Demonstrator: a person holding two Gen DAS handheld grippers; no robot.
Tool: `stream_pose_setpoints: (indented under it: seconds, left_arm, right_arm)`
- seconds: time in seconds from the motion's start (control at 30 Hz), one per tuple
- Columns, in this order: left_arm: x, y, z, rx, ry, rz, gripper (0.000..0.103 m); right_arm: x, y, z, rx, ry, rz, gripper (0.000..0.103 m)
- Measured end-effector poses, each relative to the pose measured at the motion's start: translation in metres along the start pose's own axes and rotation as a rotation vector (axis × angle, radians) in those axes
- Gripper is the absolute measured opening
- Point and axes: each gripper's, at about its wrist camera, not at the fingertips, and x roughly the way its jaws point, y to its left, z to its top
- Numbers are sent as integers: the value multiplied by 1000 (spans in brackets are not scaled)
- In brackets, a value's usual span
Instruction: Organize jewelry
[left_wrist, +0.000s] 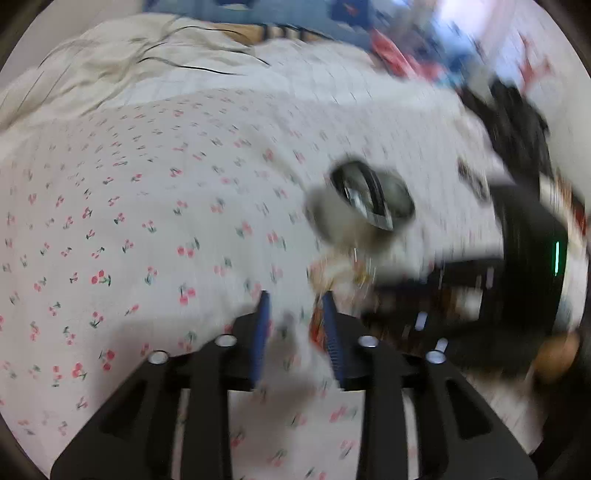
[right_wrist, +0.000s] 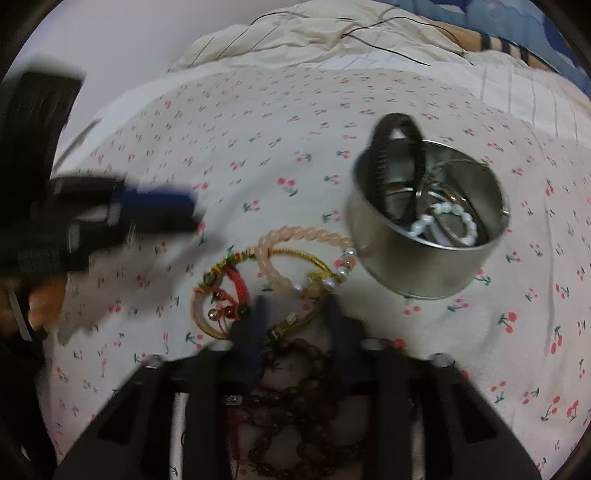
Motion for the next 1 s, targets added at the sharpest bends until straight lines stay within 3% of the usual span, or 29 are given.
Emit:
stream_pose_setpoints:
  seconds: [0.03,0.1,0.27,0.37,0.4,0.43,0.47,0.63,0.73,1.0]
  left_arm:
    - [4,3,6,-37,-6,-24,39]
    - [16,6,16,-88,4,-62,41]
    - [58,-4,13,-111,146,-27,45]
    - [62,-5,8,-133,155,-41,45]
    - [63,-7,8,-127,159,-45,43]
    - [63,-10,7,-111,165,-49,20]
    - [65,-16,5,-81,184,-65,7]
    - [52,-33,3,-18,151,-91,7]
    - [43,-31,7,-33,123,-106,7]
    - [36,-24,9,-38,109,-105,7]
  right_arm:
    - [-1,2,-2,-8,-7,-10,12]
    - [-6,1,-2,0,-21,-4,7]
    - [-24,4,-6,-3,-55,-11,4]
    - [-35,9,-8,-1,-74,1,4]
    - [-40,11,-9,-1,-80,5,4]
    - [-44,13,-10,0,-86,11,4]
    - [-51,15,-13,1,-94,17,4]
    - [-80,13,-24,35,-140,44,4]
    - [-100,1,-32,104,-195,118,4]
    - [-121,-40,-40,241,-245,126,4]
